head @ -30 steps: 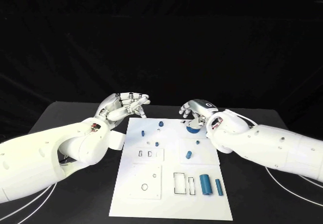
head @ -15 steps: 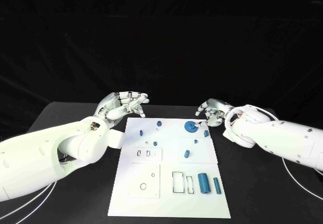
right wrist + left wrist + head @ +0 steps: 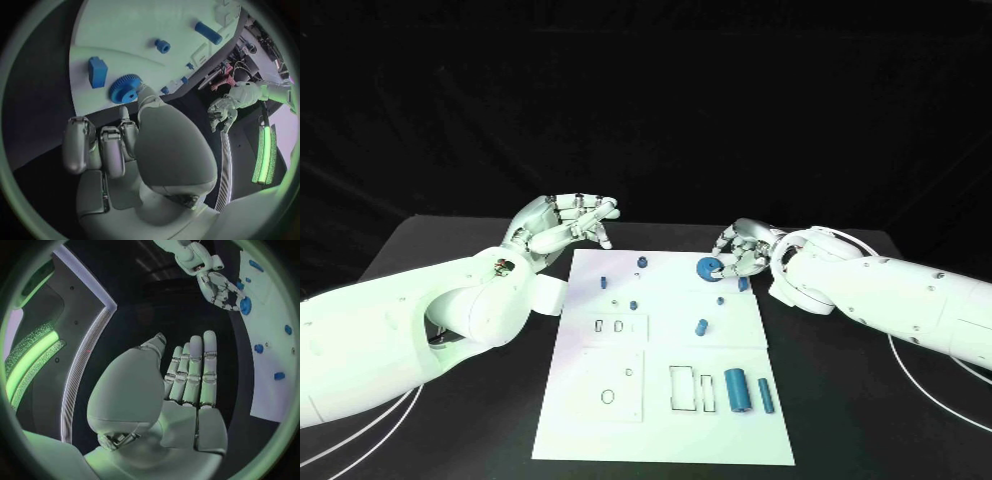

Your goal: Assemble the parts on the task board

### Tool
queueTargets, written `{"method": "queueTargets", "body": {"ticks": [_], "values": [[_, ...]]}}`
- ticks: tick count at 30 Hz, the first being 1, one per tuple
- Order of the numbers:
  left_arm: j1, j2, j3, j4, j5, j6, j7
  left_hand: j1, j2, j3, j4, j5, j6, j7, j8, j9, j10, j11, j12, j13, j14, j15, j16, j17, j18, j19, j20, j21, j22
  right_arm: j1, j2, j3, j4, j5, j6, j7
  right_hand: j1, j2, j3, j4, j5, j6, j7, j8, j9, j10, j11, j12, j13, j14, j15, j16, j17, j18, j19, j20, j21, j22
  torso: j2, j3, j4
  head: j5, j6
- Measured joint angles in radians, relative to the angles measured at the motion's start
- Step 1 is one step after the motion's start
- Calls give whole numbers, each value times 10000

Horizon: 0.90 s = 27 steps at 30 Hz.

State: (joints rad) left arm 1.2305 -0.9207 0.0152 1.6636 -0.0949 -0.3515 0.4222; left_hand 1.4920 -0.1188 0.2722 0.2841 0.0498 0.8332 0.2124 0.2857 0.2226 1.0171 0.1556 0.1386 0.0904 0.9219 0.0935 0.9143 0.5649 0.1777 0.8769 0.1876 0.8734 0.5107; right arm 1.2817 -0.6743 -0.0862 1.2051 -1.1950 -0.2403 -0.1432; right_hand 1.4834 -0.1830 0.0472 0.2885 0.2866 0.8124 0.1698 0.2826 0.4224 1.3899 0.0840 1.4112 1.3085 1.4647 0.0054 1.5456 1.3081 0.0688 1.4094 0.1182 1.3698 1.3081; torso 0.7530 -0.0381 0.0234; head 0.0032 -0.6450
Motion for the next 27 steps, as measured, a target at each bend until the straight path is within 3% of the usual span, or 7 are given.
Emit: {"method": "queueTargets", "body": {"ticks": [16, 24, 27], "values": [[0, 3, 0, -11, 10, 25, -4, 0, 0, 0, 0, 0, 0, 0, 0, -1, 0, 0, 0, -2, 0, 0, 0, 0, 0, 1, 0, 0, -1, -106, 227, 0, -207, -31, 48, 11, 223, 224, 310, -29, 98, 203, -89, 188, 7, 153, -31, 198, -2, 0, -1, 39, -2, 1, 107, -37, 182, -2, -2, -6, -8, 16, -50], [0, -1, 0, -12, 12, 35, -11, 0, 0, 0, 0, 0, 0, 0, 0, -2, 0, 0, 0, -2, 0, 0, 0, 0, 0, 1, -1, 0, -2, -129, 277, -13, -205, -153, -146, -25, 264, 265, 998, -38, 91, 811, -224, 236, -83, 385, -227, 388, -3, 12, -13, 78, -3, 1, 214, -143, 351, -3, -2, -3, -25, 25, -59], [0, -2, 0, -12, 13, 39, -17, 0, 0, 0, 0, 0, 0, 0, 0, -2, 0, 0, 0, -2, 0, 0, 0, 0, -1, 1, -1, 0, -2, -149, 286, -23, -131, -383, -329, -122, 265, 265, 1429, -43, 16, 1064, -303, 241, -105, 544, -288, 486, -3, 2, -113, 78, -3, 1, 311, -241, 472, -4, -3, -2, -25, 26, -62]]}}
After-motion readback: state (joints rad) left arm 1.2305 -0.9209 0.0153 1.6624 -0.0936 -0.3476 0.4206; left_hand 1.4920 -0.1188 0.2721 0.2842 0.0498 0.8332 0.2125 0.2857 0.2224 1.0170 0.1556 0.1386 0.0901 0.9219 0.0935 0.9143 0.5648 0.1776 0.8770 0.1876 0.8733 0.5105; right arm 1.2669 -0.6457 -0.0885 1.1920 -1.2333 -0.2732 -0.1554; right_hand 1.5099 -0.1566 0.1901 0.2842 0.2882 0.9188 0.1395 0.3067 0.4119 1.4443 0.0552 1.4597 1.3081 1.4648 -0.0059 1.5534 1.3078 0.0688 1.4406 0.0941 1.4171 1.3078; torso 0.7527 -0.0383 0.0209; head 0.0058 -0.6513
